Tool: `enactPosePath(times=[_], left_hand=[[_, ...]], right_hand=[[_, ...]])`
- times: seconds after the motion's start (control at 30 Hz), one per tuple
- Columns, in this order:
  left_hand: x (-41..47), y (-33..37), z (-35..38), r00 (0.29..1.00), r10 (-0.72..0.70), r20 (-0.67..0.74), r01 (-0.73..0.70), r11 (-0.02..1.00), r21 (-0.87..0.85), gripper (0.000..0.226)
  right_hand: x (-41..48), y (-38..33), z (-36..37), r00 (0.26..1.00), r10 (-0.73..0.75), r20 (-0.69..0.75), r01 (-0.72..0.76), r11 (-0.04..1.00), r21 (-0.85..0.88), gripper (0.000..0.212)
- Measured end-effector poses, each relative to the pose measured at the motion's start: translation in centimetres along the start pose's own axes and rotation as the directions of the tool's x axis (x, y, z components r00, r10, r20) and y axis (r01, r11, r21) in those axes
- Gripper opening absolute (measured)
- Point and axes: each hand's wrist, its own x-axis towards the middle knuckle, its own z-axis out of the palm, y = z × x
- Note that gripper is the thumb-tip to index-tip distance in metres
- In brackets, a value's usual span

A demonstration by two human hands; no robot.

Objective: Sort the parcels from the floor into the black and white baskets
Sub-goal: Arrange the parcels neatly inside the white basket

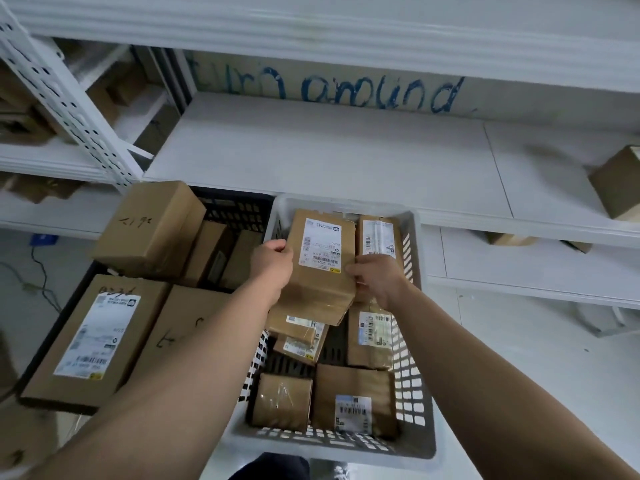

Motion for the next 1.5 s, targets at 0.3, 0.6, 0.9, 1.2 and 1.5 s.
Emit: enactPosePath(times=[0.3, 0.6, 0.9, 1.2, 1.5], left_hand=[[-6.5, -3.0, -0.3, 0.999, 0.019, 0.032, -0.022, 0.994, 0.108, 0.028], [-10.0, -6.4, 0.1, 0.987, -0.008, 0.159, -0.02, 0.985, 0.173, 0.039], [-11.7, -8.1, 1.2, 0.908, -0.168, 0.384, 0.129, 0.984, 0.126, 0.075], [-10.6, -9.3, 1.0, 0.895, -0.311, 0.32, 0.353, 0.932, -0.08, 0.039], [-9.7, -9.0, 1.5, 0.897, -0.311, 0.314, 0.37, 0.917, -0.147, 0.038]], right_hand=[[-6.2, 1.4, -4.5, 1.0, 0.027, -0.013, -0.029, 0.993, -0.118, 0.006], [-8.7, 4.9, -6.3, 0.996, 0.054, 0.065, -0.038, 0.972, -0.231, 0.024], [-7.5, 7.4, -6.7, 0.999, 0.014, 0.039, 0.005, 0.883, -0.47, 0.038], [-5.7, 8.4, -5.8, 0.987, -0.076, 0.144, 0.157, 0.669, -0.727, 0.042], [-5.0, 8.4, -4.9, 0.96, 0.053, 0.276, 0.175, 0.656, -0.734, 0.083]])
